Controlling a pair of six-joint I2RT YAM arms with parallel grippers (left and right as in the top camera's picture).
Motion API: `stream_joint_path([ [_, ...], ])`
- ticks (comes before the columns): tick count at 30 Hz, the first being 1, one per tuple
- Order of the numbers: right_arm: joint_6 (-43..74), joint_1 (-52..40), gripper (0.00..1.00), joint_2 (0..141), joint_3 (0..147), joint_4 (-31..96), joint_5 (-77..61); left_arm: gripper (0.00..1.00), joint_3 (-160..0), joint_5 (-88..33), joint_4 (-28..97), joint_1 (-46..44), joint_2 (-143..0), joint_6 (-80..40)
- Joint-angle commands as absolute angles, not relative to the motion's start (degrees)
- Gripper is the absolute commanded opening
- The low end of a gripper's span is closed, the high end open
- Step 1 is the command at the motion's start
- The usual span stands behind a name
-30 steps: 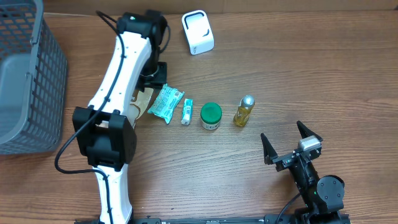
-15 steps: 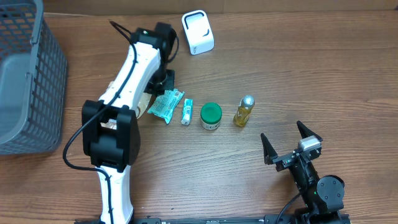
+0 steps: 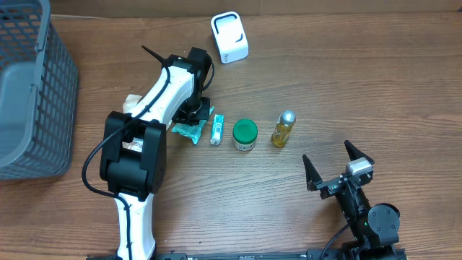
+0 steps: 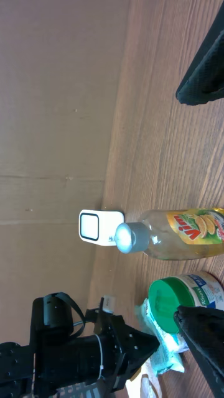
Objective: Scan the item barcode
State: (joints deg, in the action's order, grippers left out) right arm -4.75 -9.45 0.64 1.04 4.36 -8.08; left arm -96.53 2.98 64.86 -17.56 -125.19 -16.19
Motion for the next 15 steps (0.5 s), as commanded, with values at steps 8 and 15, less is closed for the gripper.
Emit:
stream_joint_path([
  [8,-4.89,-9.26,1.00,0.25,0.49,4.16,-7.55,0.04,-98.28,-1.08,68.07,-18.28,-125.32,-16.75],
  [15,-4.89,-9.26,1.00,0.25,0.49,4.16,-7.55,0.04,-102.10,-1.08,72.03,-16.03,-118.61,-16.75],
])
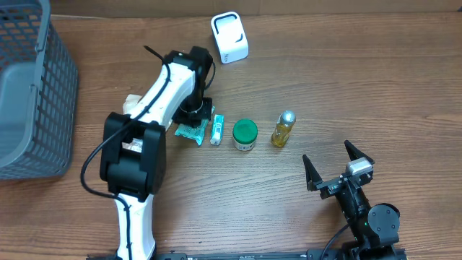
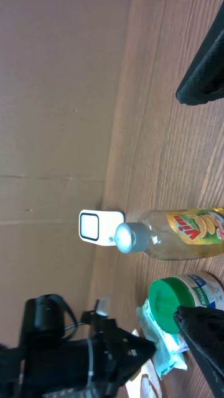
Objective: Scan the item barcode
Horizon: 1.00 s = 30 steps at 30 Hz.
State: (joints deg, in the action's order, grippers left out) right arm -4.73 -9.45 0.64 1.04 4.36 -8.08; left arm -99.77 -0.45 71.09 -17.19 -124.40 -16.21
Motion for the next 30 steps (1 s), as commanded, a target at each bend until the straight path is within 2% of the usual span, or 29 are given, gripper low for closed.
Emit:
stream_joint_path([
  [1,-4.89,-9.26,1.00,0.25,0.49,4.16,-7.55,0.04,-102.10,-0.69,72.44,-15.92,-117.12,-16.73],
  [8,-4.89,-9.26,1.00,0.25,0.49,4.16,-7.55,0.04,-102.10,10.87,79.94,-15.38,-108.33,-24.12],
  [13,-4.89,-9.26,1.00,0.25,0.49,4.19,-7.55,0.05,-101.30,16.88,86.43,-14.63,-107.35,-30.44],
  [18,-4.89,-9.26,1.00,0.25,0.49,4.16,-7.55,0.04,-94.72,25.50,86.15,-13.06,-107.35,-38.94],
  [26,-4.89,-9.26,1.00,0.25,0.49,4.16,-7.55,0.04,-81.21,25.56,79.46,-7.88,-107.35,-40.71],
  [30,-4.89,-9.26,1.00,0.25,0.49,4.19,-7.55,0.05,-77.36,22.09,76.34,-4.58,-107.35,-36.21],
])
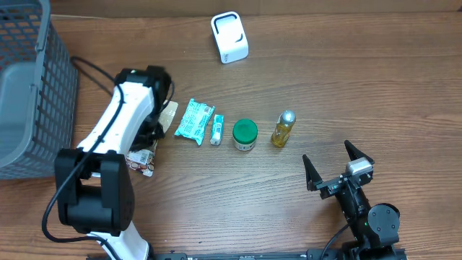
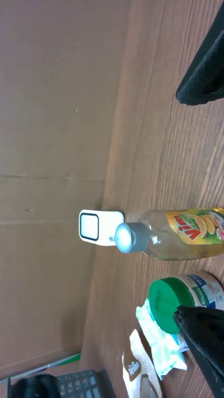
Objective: Scan the item barcode
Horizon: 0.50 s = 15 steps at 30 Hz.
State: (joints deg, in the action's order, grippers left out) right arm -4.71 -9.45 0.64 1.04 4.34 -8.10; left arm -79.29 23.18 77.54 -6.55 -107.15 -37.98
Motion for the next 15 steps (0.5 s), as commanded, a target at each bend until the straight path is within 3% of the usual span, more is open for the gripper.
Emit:
stream_joint_path([
  [1,-4.89,-9.26,1.00,0.25,0.49,4.16,-7.55,0.04,-76.75,20.75,75.61,-3.99,-107.35,-34.87],
  [15,-4.89,-9.26,1.00,0.25,0.49,4.19,-7.55,0.04,-68.62,17.91,59.29,-1.30,-107.37,-29.71],
])
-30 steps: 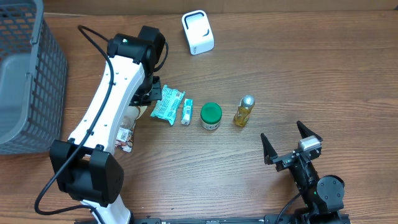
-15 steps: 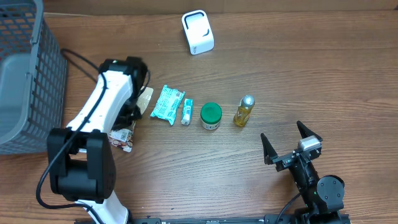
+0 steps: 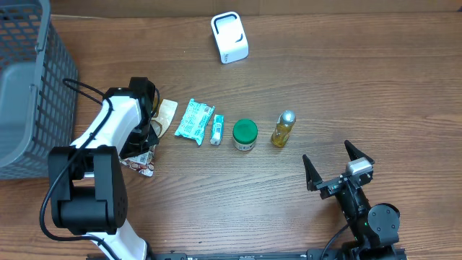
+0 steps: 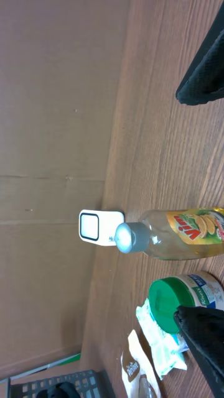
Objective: Scan the item barcode
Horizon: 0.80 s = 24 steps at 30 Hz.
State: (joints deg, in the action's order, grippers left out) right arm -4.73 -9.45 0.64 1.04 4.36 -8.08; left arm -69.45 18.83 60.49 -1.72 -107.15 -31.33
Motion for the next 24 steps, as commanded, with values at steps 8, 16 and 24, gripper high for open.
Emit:
stream_joint_path([
  [8,-4.89,-9.26,1.00,0.25,0.49,4.19,-7.55,0.04,-68.62,15.90,53.36,-1.32,-107.37,-27.16],
  [16,-4.89,-9.26,1.00,0.25,0.49,4.16,-7.55,0.04,-68.62,14.46,46.44,-1.32,-107.37,-19.62],
  [24,-4.89,-9.26,1.00,0.25,0.49,4.19,-7.55,0.04,-78.72,10.59,56.62,-0.64,-107.11,-19.14],
])
